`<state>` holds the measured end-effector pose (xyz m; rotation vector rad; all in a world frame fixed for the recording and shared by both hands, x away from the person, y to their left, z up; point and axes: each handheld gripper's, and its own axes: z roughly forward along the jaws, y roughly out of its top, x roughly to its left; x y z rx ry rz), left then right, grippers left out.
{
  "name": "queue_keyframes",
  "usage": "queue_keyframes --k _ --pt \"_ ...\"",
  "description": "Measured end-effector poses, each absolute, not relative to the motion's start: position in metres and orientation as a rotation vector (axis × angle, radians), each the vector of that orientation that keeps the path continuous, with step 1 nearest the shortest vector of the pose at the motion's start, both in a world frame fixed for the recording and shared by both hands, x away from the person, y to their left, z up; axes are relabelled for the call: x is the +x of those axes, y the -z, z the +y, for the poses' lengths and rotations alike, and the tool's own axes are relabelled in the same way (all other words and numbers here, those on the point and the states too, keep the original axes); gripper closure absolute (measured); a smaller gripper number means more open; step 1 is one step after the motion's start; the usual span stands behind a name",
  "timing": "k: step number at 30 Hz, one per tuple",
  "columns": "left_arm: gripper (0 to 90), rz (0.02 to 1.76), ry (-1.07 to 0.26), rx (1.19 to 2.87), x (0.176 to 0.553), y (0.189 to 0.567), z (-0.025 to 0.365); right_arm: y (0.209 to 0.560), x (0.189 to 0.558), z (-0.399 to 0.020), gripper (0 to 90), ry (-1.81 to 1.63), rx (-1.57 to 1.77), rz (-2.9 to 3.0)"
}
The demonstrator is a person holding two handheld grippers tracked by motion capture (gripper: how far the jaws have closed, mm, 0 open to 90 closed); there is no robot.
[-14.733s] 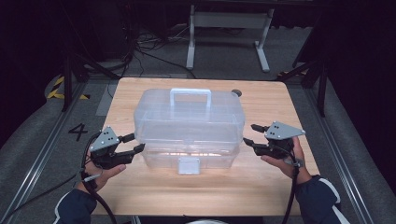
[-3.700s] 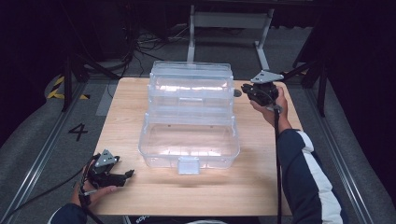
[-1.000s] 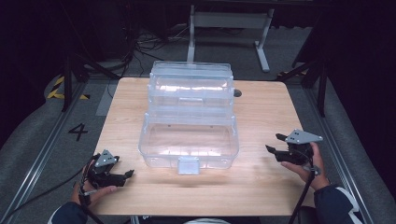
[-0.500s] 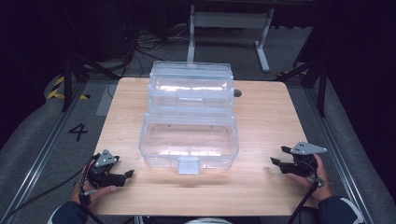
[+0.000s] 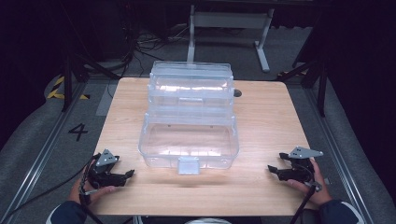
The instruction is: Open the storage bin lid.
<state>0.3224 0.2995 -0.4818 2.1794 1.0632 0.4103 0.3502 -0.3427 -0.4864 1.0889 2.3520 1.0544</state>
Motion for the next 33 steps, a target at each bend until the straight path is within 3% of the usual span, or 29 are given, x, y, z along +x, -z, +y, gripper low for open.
queue_keyframes --k 33 --pt "11.1 1.178 -0.457 2.146 0.326 0.482 0.288 0.486 0.35 -0.342 21.7 -1.05 1.103 2.343"
